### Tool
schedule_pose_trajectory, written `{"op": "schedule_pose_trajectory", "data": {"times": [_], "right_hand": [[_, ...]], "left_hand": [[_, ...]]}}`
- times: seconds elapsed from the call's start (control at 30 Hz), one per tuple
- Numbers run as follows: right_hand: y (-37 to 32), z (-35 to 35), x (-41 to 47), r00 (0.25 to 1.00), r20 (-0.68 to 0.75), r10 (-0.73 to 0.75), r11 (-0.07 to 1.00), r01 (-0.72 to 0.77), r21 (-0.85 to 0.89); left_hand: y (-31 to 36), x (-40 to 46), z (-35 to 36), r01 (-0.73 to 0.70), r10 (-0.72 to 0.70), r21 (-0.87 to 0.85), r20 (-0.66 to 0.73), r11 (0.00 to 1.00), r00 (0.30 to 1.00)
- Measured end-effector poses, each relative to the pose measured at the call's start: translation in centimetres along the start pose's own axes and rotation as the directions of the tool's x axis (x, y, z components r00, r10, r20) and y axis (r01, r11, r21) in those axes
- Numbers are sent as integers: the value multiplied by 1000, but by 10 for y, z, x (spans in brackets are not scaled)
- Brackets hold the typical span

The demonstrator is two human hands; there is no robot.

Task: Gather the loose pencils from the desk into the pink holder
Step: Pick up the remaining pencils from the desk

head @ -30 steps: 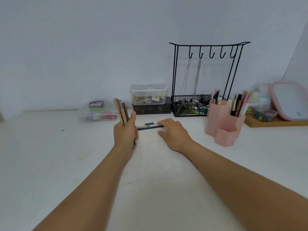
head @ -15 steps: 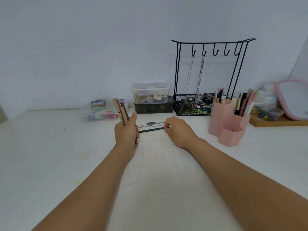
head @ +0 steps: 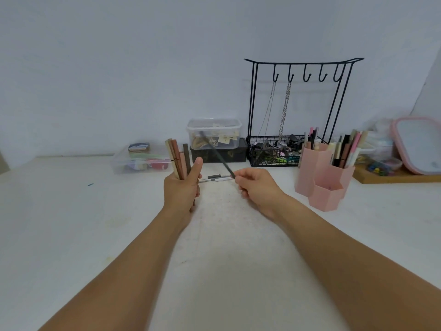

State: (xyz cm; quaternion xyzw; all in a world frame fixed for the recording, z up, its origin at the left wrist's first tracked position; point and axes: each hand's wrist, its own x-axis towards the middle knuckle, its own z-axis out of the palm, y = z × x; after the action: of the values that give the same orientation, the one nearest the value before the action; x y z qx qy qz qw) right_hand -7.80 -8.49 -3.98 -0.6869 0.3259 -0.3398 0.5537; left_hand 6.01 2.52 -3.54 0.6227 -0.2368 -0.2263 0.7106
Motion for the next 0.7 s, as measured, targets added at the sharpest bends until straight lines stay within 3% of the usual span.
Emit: {"op": "schedule_pose_trajectory", "data": {"times": [0.07,0.13,0.3,0.4,0.53,0.7], "right_hand": [[-6,9,-8,991,126,39,958,-73,278],[-6,21,-14,972,234,10,946,-85,314],[-3,44,-22,943,327,-67,982,3,191],[-2,46,-25,934,325,-151,988,150,28],[3,44,-23,927,288,-239,922,310,-233],[7,47,-23,904,334,-267,887,366,-280]], "left_hand": [[-2,-1,0,-29,29,-3,25,1000,999],[-3,-1,1,-62,63,-19,50,998,997],[-3,1,2,-110,113,-40,88,993,990],[-6,0,3,-107,119,-88,147,990,982],[-9,3,5,-124,125,-23,110,992,986],[-10,1,8,-85,89,-35,124,996,988]]}}
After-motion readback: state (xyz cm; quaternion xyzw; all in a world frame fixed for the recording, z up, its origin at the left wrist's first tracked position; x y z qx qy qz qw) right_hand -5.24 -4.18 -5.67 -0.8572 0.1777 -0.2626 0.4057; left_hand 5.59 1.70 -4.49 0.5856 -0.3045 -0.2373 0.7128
